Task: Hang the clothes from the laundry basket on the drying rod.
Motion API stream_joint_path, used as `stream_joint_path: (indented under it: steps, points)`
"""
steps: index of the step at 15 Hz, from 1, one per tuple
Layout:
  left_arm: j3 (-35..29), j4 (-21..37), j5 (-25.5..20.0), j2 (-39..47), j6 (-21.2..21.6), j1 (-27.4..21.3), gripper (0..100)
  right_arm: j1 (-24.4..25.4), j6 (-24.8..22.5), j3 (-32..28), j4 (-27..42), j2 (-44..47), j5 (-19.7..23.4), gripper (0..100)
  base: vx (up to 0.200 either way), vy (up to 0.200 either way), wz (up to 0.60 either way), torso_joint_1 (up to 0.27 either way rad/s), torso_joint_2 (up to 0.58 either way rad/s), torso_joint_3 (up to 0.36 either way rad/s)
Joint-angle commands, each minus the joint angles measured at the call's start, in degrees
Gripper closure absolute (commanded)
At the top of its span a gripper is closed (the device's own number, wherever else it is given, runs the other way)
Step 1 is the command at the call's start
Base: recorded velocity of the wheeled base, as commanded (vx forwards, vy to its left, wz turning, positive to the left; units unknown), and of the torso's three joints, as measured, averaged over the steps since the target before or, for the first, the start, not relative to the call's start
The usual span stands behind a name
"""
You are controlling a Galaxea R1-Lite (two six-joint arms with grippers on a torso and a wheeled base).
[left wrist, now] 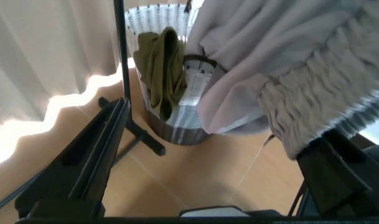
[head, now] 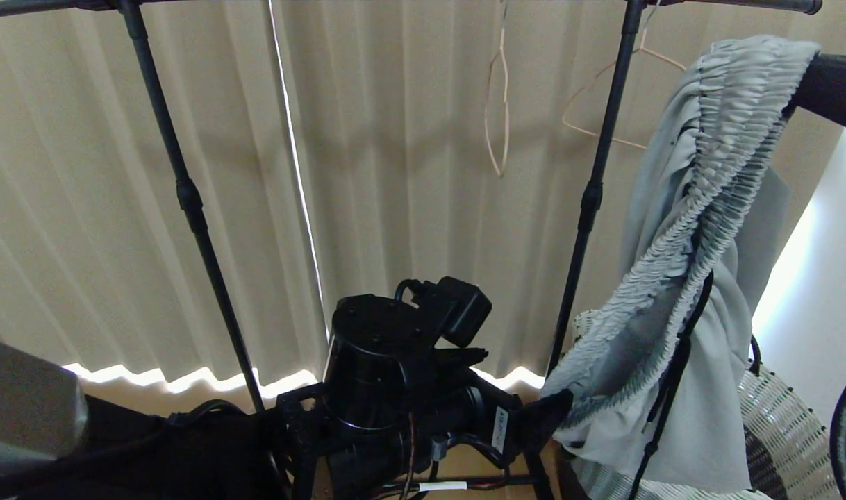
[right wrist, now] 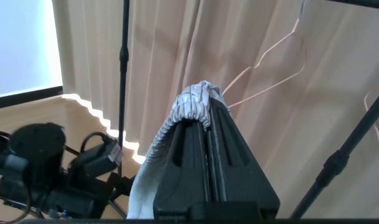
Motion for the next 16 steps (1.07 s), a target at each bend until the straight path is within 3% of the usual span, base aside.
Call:
stream_joint_path:
  steps: [1,2,6,8,10,11,14,16]
  points:
    - [0.42,0.04,0.05,0.9,-0.04,0.3,0,0.04,-0.02,0.01,-0.04,-0.77,-0.01,100,0.0,0.0,0.0,0.0,0.0,0.0]
    - [1.03,-0.05,0.05,0.63,-0.04,0.3,100,0.13,-0.02,-0.08,-0.04,-0.68,-0.1,100,0.0,0.0,0.0,0.0,0.0,0.0]
    - [4.55,-2.6,1.45,-2.88,0.67,0.12,100,0.04,-0.02,0.1,0.14,-0.59,-0.19,100,0.0,0.0,0.0,0.0,0.0,0.0]
    - [11.05,-8.4,1.89,-7.89,4.53,0.12,100,-0.05,-0.02,0.36,0.14,-0.15,-0.27,100,0.0,0.0,0.0,0.0,0.0,0.0]
    - [15.36,-7.78,1.71,-17.65,8.4,1.97,100,-0.23,-0.02,1.68,0.05,0.55,-0.54,100,0.0,0.0,0.0,0.0,0.0,0.0]
    - [15.45,-4.35,1.71,-22.22,8.84,2.58,100,-0.14,-0.02,2.12,0.05,0.64,-0.63,100,0.0,0.0,0.0,0.0,0.0,0.0]
    - [9.12,19.29,1.36,-39.88,8.75,3.99,100,-0.23,-0.02,1.42,-0.48,2.31,-0.54,100,0.0,0.0,0.0,0.0,0.0,0.0]
    - [3.84,28.69,1.45,-45.6,8.67,3.99,100,-0.14,-0.02,-0.08,-0.92,4.16,-0.45,100,0.0,0.0,0.0,0.0,0.0,0.0]
